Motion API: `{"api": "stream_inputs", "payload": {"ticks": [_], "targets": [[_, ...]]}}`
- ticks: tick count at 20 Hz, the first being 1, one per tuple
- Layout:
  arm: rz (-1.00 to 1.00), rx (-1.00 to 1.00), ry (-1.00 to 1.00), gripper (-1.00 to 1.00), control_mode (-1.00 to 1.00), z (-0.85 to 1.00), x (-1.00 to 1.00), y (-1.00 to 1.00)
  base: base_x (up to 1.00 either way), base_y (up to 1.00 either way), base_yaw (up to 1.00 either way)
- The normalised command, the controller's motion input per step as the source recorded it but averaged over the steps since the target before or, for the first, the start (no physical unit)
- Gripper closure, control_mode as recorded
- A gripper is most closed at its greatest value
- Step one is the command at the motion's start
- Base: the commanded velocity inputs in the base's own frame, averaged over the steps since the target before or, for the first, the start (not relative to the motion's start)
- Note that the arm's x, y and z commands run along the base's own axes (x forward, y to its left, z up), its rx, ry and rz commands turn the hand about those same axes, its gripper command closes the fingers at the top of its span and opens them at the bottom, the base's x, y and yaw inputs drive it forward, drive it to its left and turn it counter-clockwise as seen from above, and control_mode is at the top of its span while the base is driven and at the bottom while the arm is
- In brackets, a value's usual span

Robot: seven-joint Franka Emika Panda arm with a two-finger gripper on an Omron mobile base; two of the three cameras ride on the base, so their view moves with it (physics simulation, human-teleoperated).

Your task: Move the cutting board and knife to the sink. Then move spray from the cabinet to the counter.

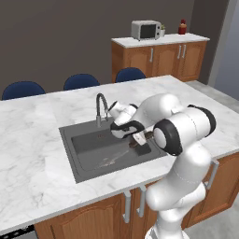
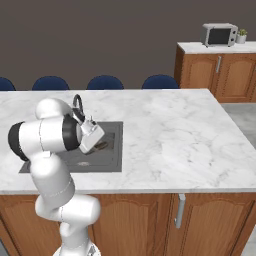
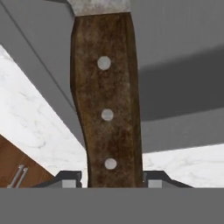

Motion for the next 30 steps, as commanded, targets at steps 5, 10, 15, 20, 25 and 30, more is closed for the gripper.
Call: {"api": "stream_inputs", "payload": {"ticks": [5, 10, 15, 20, 25, 30], "targets": [[0.00, 0.00, 0.00, 1.00, -1.00, -0.05, 0.15, 0.37, 0.00, 0.00, 0.00], [0.00, 0.00, 0.00, 1.00, -1.00, -0.20, 0.09, 0.17, 0.00, 0.00, 0.00], [0.00, 0.12, 0.00, 1.00, -1.00, -0.46, 0.16, 0.02, 0.00, 0.00, 0.00], [0.00, 0.18, 0.00, 1.00, -1.00, -0.55, 0.23, 0.00, 0.00, 0.00, 0.00], [0.00, 0.06, 0.00, 1.00, -1.00, -0.40, 0.29, 0.02, 0.00, 0.00, 0.00], [0.00, 0.03, -0.01, -1.00, -1.00, -0.28, 0.14, 0.03, 0.00, 0.00, 0.00]]}}
